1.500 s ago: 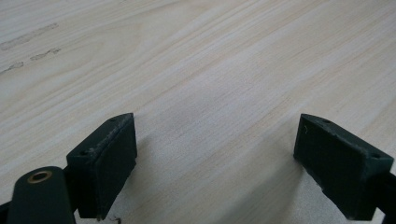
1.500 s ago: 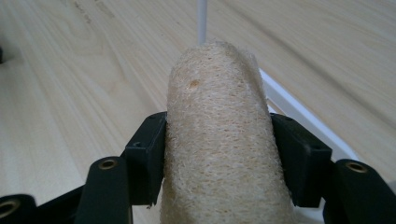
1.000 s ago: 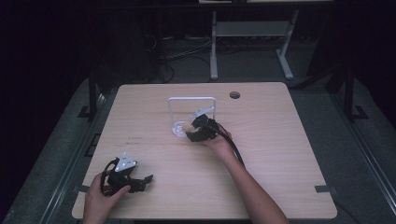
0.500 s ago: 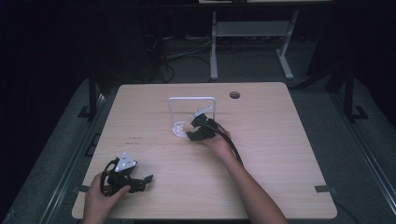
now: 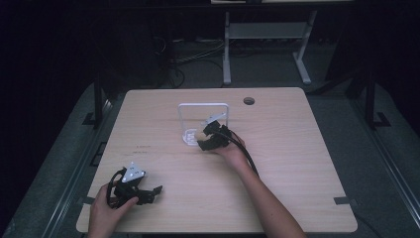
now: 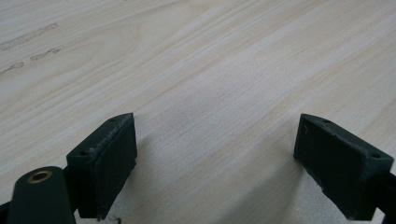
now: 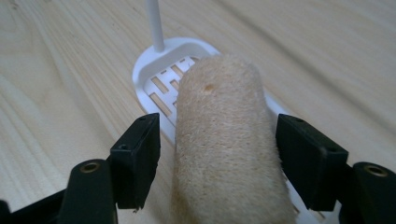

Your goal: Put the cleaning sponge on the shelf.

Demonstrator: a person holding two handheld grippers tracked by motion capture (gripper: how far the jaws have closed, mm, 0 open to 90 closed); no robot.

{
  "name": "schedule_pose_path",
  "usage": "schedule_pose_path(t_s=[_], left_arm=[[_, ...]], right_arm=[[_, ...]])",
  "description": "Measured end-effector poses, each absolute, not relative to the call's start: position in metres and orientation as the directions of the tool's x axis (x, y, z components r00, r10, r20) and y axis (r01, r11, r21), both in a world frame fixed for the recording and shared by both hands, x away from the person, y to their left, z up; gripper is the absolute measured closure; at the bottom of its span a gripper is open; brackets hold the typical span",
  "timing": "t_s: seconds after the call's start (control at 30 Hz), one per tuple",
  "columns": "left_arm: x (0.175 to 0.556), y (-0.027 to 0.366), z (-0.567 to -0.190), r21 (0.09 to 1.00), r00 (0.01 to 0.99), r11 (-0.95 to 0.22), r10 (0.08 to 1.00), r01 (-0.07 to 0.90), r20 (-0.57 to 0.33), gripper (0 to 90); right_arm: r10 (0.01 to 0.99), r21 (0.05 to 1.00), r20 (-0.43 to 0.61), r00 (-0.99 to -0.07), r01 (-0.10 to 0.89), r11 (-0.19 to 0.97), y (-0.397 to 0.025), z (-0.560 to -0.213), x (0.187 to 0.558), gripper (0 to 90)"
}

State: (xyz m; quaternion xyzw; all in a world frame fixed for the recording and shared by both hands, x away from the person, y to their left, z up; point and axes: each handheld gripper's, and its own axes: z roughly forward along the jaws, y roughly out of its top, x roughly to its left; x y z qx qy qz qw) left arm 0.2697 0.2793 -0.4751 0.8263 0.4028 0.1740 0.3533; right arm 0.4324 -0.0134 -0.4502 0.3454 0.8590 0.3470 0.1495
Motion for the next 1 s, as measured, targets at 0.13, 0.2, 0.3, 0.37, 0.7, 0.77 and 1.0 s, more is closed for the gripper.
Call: schedule_pose_path(t_s=[0.13, 0.2, 0.3, 0.37, 0.7, 0.77, 1.0], left_arm=[[0.270, 0.280, -0.475, 0.722, 0.617, -0.430, 0.787, 0.542, 0.005, 12.7], [0.270, 0.280, -0.475, 0.721, 0.617, -0.431, 0.787, 0.542, 0.006, 12.7], [0.270, 0.280, -0.475, 0.722, 0.617, -0.430, 0.787, 0.542, 0.006, 12.7], [0.270, 0.280, -0.475, 0.721, 0.618, -0.431, 0.786, 0.542, 0.006, 12.7], [0.270, 0.280, -0.475, 0.722, 0.616, -0.430, 0.787, 0.542, 0.006, 12.7], [0.270, 0.280, -0.475, 0.722, 0.616, -0.430, 0.787, 0.542, 0.006, 12.7], [0.270, 0.279, -0.475, 0.723, 0.616, -0.428, 0.787, 0.542, 0.004, 12.8]], right_arm=[[0.692, 0.717, -0.032, -0.721, 0.466, 0.518, -0.018, -0.439, 0.427, 32.6], [0.686, 0.730, -0.038, -0.726, 0.449, 0.516, -0.020, -0.433, 0.423, 34.9], [0.678, 0.745, -0.029, -0.734, 0.436, 0.504, -0.024, -0.424, 0.414, 45.7], [0.671, 0.754, -0.024, -0.741, 0.428, 0.499, -0.026, -0.419, 0.409, 53.2], [0.616, 0.734, 0.001, -0.788, 0.419, 0.535, -0.029, -0.422, 0.392, 84.2], [0.612, 0.725, 0.009, -0.791, 0.427, 0.540, -0.029, -0.426, 0.391, 87.7], [0.592, 0.705, 0.031, -0.805, 0.437, 0.558, -0.027, -0.439, 0.389, 89.6]])
